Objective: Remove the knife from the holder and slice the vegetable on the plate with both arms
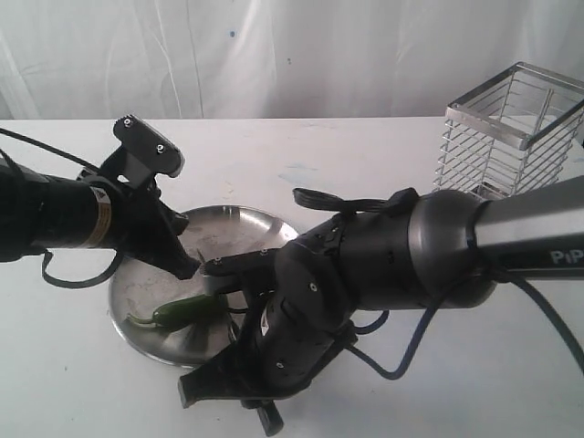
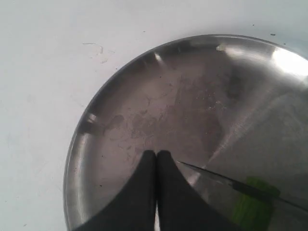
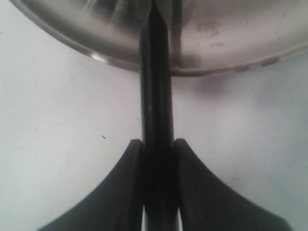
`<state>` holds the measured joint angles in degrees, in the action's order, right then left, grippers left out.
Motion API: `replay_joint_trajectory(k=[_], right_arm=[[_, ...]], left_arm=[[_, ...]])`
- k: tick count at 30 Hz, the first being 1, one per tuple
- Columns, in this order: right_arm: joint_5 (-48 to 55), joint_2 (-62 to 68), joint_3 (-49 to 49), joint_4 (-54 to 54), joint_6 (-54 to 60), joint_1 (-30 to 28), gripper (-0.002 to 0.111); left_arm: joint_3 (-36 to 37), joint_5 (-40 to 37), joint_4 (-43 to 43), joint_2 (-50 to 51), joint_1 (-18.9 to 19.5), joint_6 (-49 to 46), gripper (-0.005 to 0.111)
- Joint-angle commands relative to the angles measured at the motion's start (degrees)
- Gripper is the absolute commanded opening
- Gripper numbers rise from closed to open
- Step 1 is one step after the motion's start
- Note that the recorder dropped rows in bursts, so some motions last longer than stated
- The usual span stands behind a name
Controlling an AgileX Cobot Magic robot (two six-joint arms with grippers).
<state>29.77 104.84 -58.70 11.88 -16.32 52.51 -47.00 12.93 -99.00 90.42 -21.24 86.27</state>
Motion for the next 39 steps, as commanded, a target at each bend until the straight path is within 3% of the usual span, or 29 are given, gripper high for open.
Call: replay_joint_trajectory(k=[1, 9, 24, 39], right_arm=[[-3.5, -0.2, -0.1, -0.3, -2.6, 0.1, 0.000], [-1.9, -0.2, -0.1, -0.1, -4.7, 0.1, 0.000], [0.8, -0.2, -0.1, 2.3, -4.8, 0.1, 0.000], [0.8, -0.2, -0.1, 3.1, -4.8, 0.1, 0.000]], left_arm=[[0.2, -0.6, -0.1, -0.1, 0.1, -0.2, 0.000], [0.2, 4.0, 0.3, 3.7, 0.1, -7.0, 0.000], [0.2, 2.6, 24.8, 4.4, 0.1, -27.2, 0.000], [-1.1, 11.2, 27.3, 9.1, 0.1, -28.3, 0.000]])
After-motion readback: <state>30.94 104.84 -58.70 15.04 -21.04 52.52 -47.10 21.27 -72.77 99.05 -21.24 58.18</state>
